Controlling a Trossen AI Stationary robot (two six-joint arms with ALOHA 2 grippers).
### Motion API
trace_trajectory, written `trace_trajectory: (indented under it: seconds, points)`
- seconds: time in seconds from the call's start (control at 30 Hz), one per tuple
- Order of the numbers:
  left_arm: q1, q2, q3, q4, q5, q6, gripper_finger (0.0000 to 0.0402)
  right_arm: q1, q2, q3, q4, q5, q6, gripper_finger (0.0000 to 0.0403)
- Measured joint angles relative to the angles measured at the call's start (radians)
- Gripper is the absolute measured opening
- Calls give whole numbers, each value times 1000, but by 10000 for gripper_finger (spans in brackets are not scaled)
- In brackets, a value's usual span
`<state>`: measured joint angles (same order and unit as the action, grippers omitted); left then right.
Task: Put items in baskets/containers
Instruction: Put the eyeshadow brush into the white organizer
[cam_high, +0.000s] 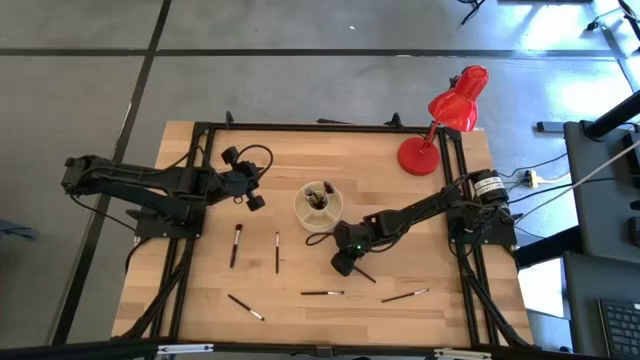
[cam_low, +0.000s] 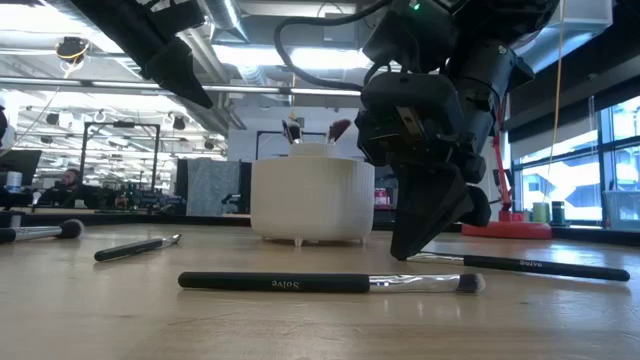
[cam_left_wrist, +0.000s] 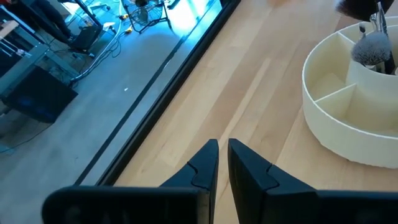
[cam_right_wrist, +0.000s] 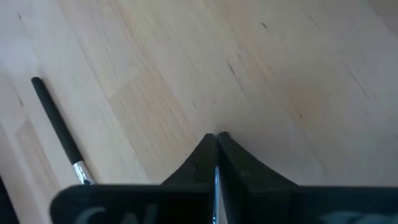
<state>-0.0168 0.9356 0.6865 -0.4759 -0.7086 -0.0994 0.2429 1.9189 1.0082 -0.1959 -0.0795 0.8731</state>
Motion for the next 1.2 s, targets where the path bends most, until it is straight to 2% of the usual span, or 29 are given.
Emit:
trace_trajectory:
  seconds: [0.13,0.3,0.47,0.6,0.7,0.77,0.83,0.9,0.97,1.07,1.2]
  points:
    - [0,0,0,0,0,0,33,2,-56,-1,-17,58,-41,4]
    - [0,0,0,0,-1,0,33,-5,-204,-15,-102,245,-98,2]
    - [0,0,0,1,-5,0,33,-29,-390,-4,-12,408,-179,1]
    - [0,0,0,1,-6,0,33,-33,-461,-6,173,538,-339,1]
    - [0,0,0,1,-6,0,33,-34,-464,-2,401,779,-571,1]
    - [0,0,0,3,-6,0,33,-52,-429,-11,614,881,-737,1]
    - [0,0,0,3,-6,0,33,-77,-385,-25,836,881,-865,1]
    - [0,0,0,3,-6,0,33,-101,-340,-25,1037,818,-953,1]
    - [0,0,0,3,-7,6,33,-122,-289,-25,1164,777,-996,1]
    - [0,0,0,2,-7,14,33,-145,-215,-26,1191,770,-1004,1]
    - [0,0,-14,0,-8,10,33,-150,-138,-26,1194,768,-933,1]
